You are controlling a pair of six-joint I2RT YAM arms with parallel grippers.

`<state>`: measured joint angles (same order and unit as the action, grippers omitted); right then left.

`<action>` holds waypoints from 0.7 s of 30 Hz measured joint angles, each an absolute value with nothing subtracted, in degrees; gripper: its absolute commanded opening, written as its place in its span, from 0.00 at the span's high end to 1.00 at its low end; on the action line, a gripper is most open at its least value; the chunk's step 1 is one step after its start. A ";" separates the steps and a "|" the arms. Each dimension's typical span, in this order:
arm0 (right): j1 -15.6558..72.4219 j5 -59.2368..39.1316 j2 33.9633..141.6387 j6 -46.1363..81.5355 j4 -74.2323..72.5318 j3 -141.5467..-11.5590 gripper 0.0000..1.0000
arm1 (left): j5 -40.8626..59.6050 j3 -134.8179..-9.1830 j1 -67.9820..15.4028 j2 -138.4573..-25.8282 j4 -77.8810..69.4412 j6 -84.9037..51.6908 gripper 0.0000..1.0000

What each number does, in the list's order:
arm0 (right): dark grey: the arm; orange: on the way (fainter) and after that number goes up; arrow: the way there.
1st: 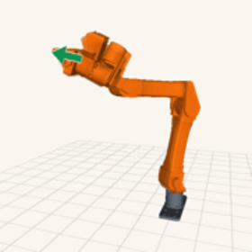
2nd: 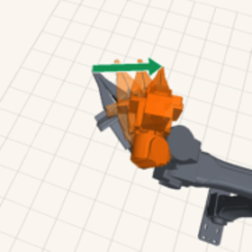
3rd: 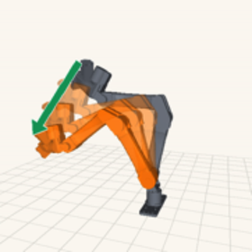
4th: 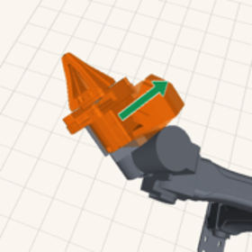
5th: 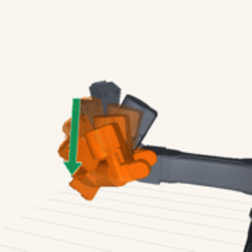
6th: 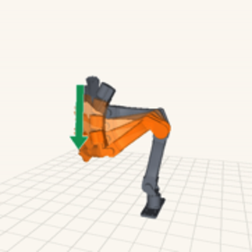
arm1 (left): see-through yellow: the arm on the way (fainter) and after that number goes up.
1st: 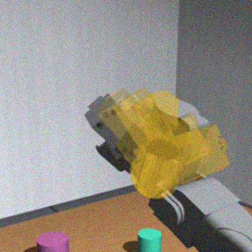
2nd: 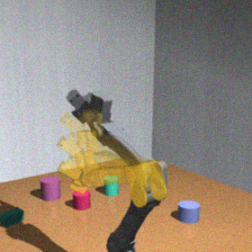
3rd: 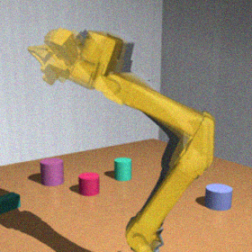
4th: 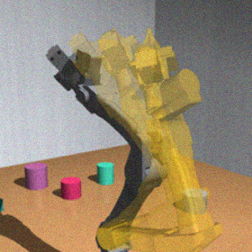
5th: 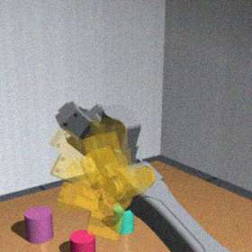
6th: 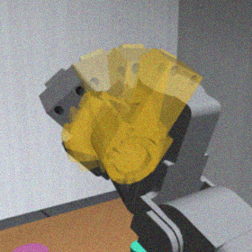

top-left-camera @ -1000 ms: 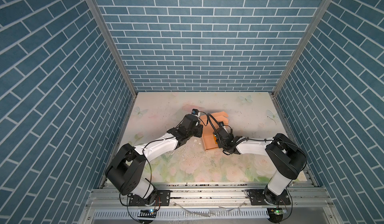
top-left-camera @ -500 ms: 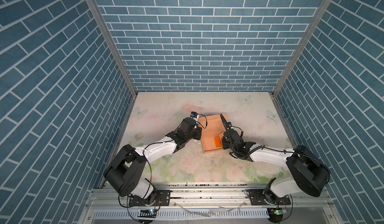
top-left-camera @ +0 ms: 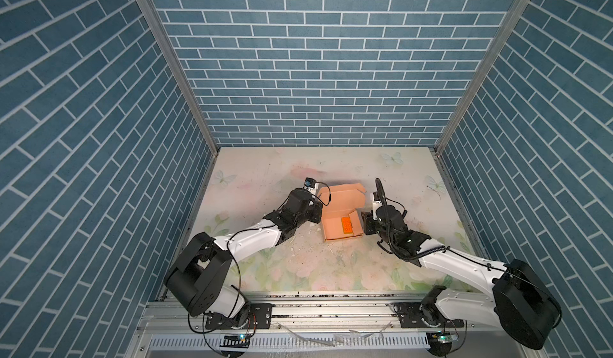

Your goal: Fold the paper box

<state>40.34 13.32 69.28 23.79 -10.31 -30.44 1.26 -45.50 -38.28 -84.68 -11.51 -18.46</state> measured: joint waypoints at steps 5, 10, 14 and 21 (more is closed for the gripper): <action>38.35 6.96 71.79 24.69 -9.74 -29.95 0.55 | 1.41 -45.50 -38.28 -84.68 -11.49 -18.39 1.00; 38.35 2.59 74.98 25.54 -8.45 -29.95 0.56 | 1.63 -45.50 -38.28 -84.68 -11.49 -18.39 1.00; 38.35 0.95 76.27 25.69 -7.49 -29.95 0.60 | 1.80 -45.50 -38.28 -84.68 -11.49 -18.31 1.00; 38.35 0.10 79.81 25.50 -4.82 -31.14 0.66 | 2.42 -45.50 -38.28 -84.68 -11.55 -18.20 1.00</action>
<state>38.35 0.10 79.81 25.50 -4.82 -31.14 2.42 -45.50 -38.28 -84.68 -11.55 -18.20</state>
